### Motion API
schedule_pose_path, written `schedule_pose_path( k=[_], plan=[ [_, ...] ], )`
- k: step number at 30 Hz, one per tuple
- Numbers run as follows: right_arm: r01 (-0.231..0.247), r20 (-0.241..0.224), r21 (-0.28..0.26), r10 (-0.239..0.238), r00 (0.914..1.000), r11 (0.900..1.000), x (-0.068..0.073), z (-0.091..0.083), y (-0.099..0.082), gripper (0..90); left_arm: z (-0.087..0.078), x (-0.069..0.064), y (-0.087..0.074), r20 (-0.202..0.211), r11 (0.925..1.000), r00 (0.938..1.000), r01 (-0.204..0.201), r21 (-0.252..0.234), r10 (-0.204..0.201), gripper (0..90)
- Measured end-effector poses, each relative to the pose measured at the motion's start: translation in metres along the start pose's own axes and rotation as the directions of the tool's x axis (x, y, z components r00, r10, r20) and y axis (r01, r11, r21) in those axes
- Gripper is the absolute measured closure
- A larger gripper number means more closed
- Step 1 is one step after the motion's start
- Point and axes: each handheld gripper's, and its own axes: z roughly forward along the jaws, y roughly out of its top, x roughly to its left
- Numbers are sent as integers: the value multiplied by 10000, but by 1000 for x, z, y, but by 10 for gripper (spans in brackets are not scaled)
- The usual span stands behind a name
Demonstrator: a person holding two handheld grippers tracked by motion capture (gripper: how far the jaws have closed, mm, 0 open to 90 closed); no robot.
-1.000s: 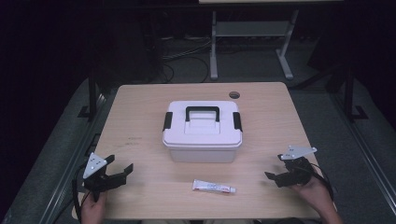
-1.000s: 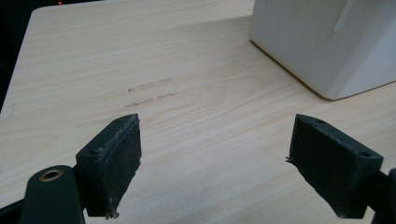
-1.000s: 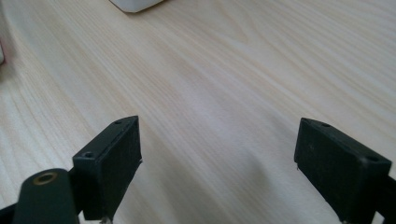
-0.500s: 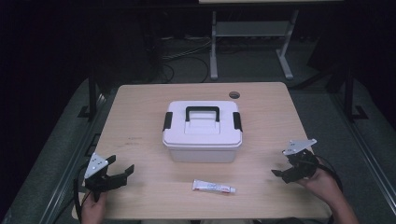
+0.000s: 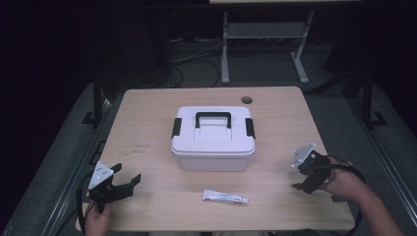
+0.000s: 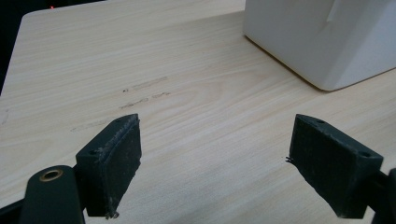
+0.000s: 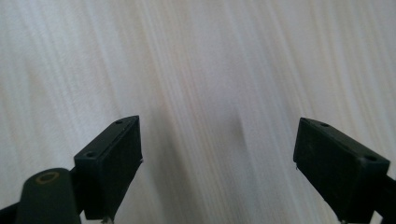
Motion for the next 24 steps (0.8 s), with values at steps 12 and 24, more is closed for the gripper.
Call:
schedule_pose_path(
  k=[12, 24],
  plan=[
    [363, -1213, 537, -295, 9922, 9979, -15, -10, 12, 193, 1, 1, 0, 261, 10000, 9997, 22, -76, -20, 163],
    [799, -1490, 646, -695, 9864, 9947, -20, -21, 33, 189, 2, 1, 0, 295, 9999, 9996, -2, -156, 6, 163]
  ],
)
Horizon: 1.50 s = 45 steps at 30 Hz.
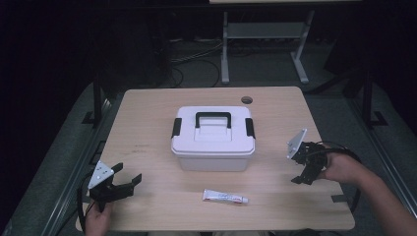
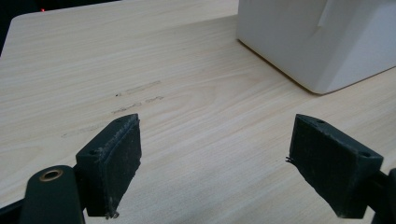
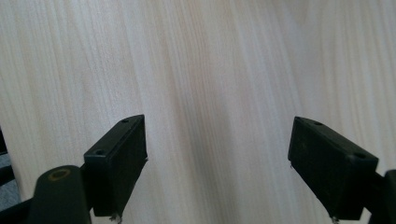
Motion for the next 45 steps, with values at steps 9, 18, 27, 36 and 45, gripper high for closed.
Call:
schedule_pose_path(
  k=[9, 18, 27, 36, 45],
  plan=[
    [184, 60, 114, -184, 9998, 9998, -4, -14, 14, 189, 0, 1, 0, 18, 10000, 10000, 31, -14, -31, 163],
    [451, 138, 276, -455, 9989, 9986, -11, -28, 36, 189, 0, 2, 0, 64, 10000, 10000, 55, -77, -55, 163],
    [675, 267, 372, -685, 9973, 9970, -17, -46, 60, 190, -2, 5, 0, 34, 9999, 10000, 57, -147, -56, 163],
    [808, 436, 402, -825, 9956, 9959, -22, -65, 86, 193, -2, 7, -1, 39, 9998, 10000, 54, -201, -53, 163],
    [1089, 497, 308, -1104, 9926, 9936, -26, -78, 114, 195, -1, 6, 0, 74, 9997, 10000, -1, -244, 3, 163]
  ],
)
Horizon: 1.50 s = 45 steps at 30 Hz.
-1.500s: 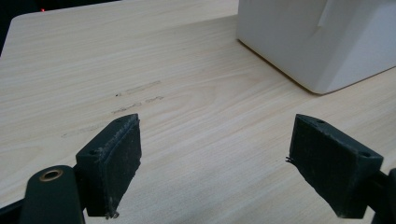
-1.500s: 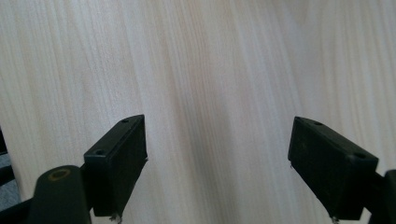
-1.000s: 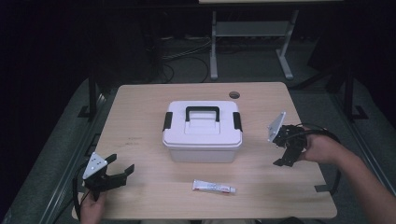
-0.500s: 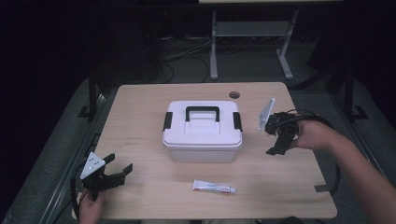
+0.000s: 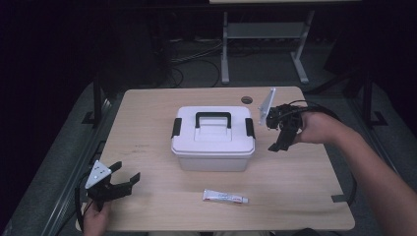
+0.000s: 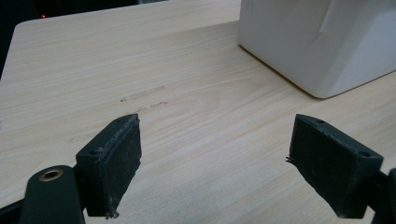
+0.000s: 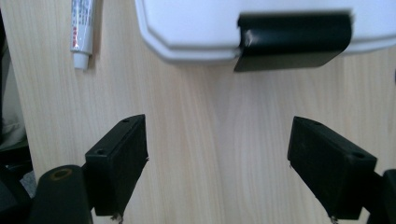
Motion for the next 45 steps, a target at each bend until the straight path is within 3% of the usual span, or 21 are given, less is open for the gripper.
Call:
schedule_pose_path(
  k=[27, 45],
  plan=[
    [769, -58, 118, -769, 9970, 9970, -30, -8, 70, 198, -2, 2, 1, 77, 10000, 10000, -7, -96, 8, 163],
    [1160, -330, -13, -1160, 9927, 9933, -47, 4, 118, 215, -1, 1, 1, 173, 9999, 9998, 68, -146, -66, 163]
  ],
)
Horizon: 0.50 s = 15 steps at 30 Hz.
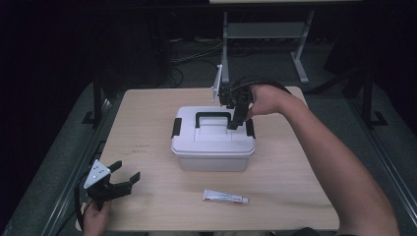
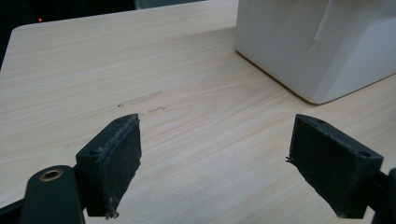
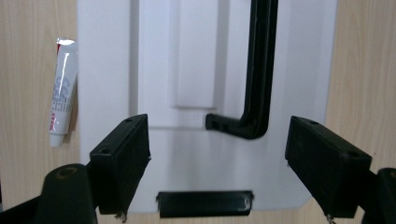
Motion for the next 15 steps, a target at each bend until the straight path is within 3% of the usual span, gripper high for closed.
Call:
schedule_pose_path(
  k=[15],
  plan=[
    [347, -311, 217, -340, 9989, 9992, -11, 17, 30, 289, -2, 2, 0, -33, 9999, 10000, 21, -121, -21, 163]
  ],
)
